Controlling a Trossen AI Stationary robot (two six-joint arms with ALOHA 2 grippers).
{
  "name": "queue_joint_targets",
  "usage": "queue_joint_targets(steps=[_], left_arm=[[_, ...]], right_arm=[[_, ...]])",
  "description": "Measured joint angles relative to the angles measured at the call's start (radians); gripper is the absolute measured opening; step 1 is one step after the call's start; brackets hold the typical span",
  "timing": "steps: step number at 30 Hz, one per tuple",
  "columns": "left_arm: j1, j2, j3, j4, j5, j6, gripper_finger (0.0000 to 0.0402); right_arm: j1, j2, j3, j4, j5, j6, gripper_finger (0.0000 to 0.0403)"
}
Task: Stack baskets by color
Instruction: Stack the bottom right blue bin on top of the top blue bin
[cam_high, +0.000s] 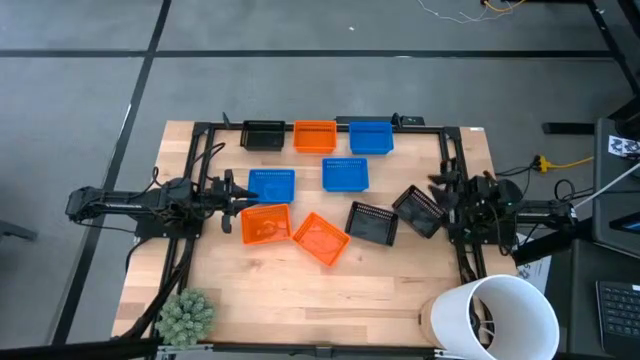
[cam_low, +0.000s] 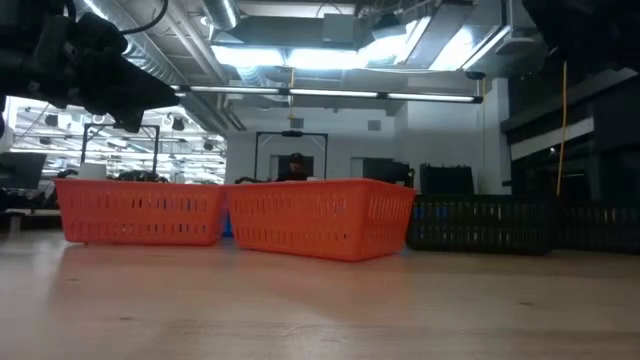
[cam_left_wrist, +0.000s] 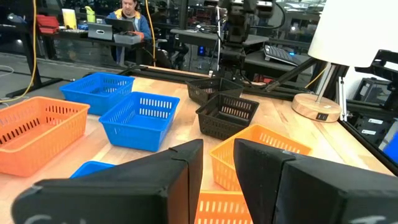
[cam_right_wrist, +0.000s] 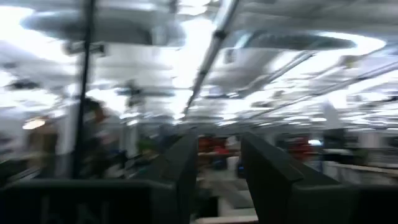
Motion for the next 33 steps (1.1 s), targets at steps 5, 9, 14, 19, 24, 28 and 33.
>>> queue_joint_targets(steps=[5,9,14,19,24,28,33], left_arm=[[0.0,0.0,0.0,0.0,0.0,0.0,0.0082],[0.0,0.0,0.0,0.0,0.0,0.0,0.0082],[0.0,0.0,0.0,0.0,0.0,0.0,0.0082],[0.0,0.0,0.0,0.0,-0.002,0.028,0.0082],[0.001,0.0,0.0,0.056,-0.018,0.157,0.0082],[0.001,0.0,0.0,0.211,-0.019,0.015,0.0082],[0.001,0.0,0.0,0.393,-0.098,-0.032,0.0082]], right_arm=[[0.0,0.004,0.0,0.014,0.119,-0.004,0.0123],[0.0,0.004,0.0,0.057,0.206,0.022,0.0123],[0.0,0.004,0.0,0.216,0.221,0.15,0.0123],[0.0,0.005,0.023,0.354,0.189,0.238,0.0123],[0.0,0.095,0.154,0.28,0.212,0.239,0.0123],[0.0,0.263,0.302,0.177,0.216,0.246,0.0123],[0.001,0.492,0.527,-0.166,0.182,0.299,0.0123]])
